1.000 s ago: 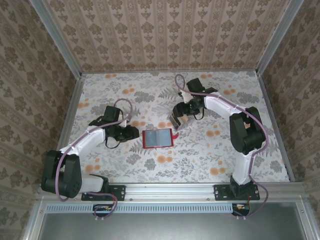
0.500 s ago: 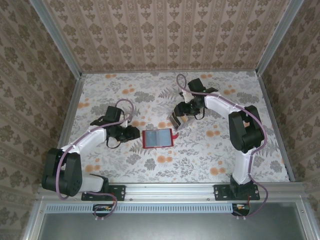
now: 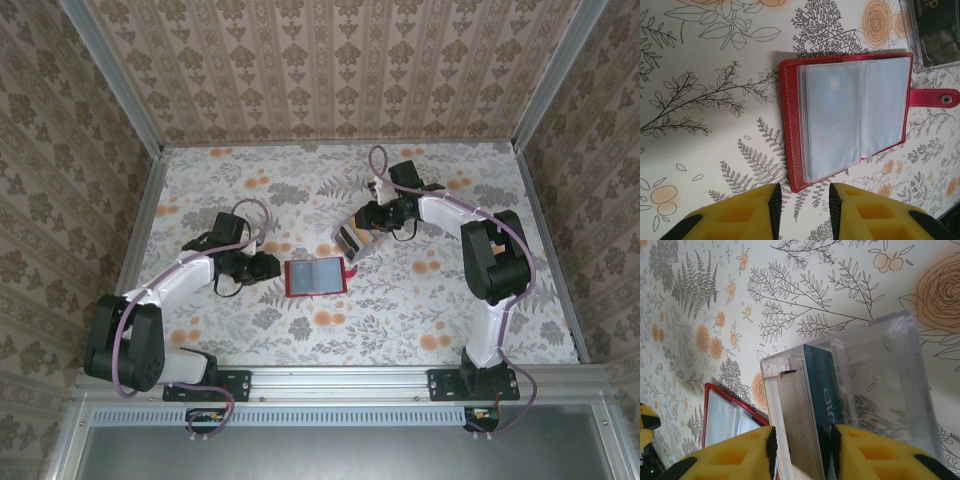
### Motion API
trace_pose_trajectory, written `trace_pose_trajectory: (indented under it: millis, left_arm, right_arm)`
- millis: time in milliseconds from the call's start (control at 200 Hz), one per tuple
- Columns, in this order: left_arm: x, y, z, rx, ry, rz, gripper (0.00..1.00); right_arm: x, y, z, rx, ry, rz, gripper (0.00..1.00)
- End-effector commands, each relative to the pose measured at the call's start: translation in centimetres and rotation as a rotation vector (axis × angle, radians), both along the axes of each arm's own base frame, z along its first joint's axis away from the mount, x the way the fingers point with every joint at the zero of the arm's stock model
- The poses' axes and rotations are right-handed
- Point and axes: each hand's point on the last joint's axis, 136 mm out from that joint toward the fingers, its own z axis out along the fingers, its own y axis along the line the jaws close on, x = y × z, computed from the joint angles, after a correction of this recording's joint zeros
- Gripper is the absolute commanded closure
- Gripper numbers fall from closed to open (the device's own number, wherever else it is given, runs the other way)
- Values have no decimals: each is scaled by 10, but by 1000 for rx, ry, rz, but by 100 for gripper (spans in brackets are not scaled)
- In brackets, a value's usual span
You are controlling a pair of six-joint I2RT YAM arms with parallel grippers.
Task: Put the credit cards into the card holder
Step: Pick up the credit card from the storage box.
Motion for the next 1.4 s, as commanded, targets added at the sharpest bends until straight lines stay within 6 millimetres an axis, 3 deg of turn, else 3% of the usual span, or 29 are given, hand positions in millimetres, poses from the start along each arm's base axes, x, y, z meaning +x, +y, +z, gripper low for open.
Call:
trace_pose_trajectory:
  millis: [0,665,885,1050,1215,1330,1390]
  left_arm:
    - [-4,1,-7,7,15,9,66]
    - [-4,-2,-10,4,27,-4,67]
    - [-4,-4,-11,-4,29,-12,66]
    - [-9,-7,-13,-17,43,-26,66]
    - [-16,-2,-18,6,55,-35,59]
    - [-20,3,-26,36,83,-48,59]
    - [-22,1,-28,28,99,-55,59]
  right_arm:
    - [-2,4,22,58,-29,16,66]
    - [-5,-8,22,-15,-59,19,87]
    - [-5,-23,36,-94,-136,-13,94]
    - [-5,-39,62,-138,-240,-85,96]
    - [-23,-42,92,-91,-299,-134,95]
    - [-51,-26,101,-87,-293,-85,95]
    - [-68,-8,99,-47,-281,-67,95]
